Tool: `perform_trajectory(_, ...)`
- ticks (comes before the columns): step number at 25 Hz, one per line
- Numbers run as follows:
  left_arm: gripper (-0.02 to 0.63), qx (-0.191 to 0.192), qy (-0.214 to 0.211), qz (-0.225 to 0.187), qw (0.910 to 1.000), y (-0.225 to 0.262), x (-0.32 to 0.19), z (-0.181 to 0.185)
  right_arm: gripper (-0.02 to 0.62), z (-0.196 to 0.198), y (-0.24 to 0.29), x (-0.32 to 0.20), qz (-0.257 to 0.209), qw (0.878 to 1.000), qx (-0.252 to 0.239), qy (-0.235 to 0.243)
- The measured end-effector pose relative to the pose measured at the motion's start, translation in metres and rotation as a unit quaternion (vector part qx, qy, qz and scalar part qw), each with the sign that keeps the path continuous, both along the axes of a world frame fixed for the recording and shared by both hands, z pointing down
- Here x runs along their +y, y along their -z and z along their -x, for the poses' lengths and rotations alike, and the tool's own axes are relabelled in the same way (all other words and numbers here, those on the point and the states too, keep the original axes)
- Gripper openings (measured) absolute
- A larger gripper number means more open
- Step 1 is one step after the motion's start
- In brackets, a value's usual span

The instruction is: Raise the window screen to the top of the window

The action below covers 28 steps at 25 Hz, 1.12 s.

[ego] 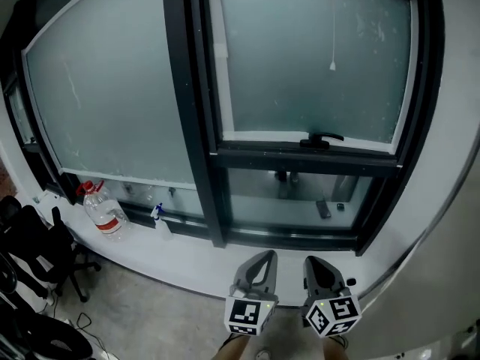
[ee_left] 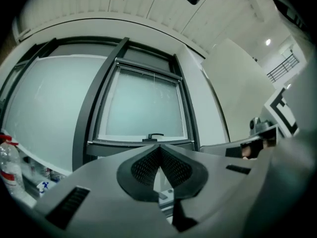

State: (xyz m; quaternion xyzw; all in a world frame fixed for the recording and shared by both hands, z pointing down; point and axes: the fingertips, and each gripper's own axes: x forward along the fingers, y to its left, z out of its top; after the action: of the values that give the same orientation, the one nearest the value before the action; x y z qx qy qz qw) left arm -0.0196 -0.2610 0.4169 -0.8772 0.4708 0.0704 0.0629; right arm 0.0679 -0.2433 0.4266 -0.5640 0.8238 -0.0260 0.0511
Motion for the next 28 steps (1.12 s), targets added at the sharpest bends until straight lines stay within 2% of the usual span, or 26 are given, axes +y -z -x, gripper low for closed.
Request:
perform_trajectory(5,0.003,-0.013,0.006,0.001,0.9999,-0.004,0.059,-0.011,0.006,-0.033,-0.001,0.071,-0.010,1.000,-0.008,-0.022)
perform_trajectory(9,0.003,-0.008,0.016,0.003,0.9998,-0.003,0.115,-0.017,0.006,-0.057,0.001,0.133,-0.017,0.999,-0.005,-0.029)
perform_trajectory(13,0.003,-0.019,0.026,0.006,0.9995,-0.010,0.167,-0.017,0.006,-0.062,0.001,0.185,-0.024,0.999,0.025,-0.026)
perform_trajectory(19,0.003,-0.022,0.034,-0.004,0.9992,-0.004,0.215,-0.007,0.006,-0.068,-0.008,0.229,-0.020,0.999,0.023,-0.033)
perform_trajectory(24,0.003,-0.014,0.026,-0.003,0.9996,-0.007,0.242,0.017,0.006,-0.052,-0.011,0.255,-0.017,0.999,0.024,-0.045)
perform_trajectory(28,0.003,-0.016,0.020,-0.001,0.9997,-0.015,0.276,0.058,0.006,-0.018,-0.013,0.279,-0.020,0.998,0.029,-0.054)
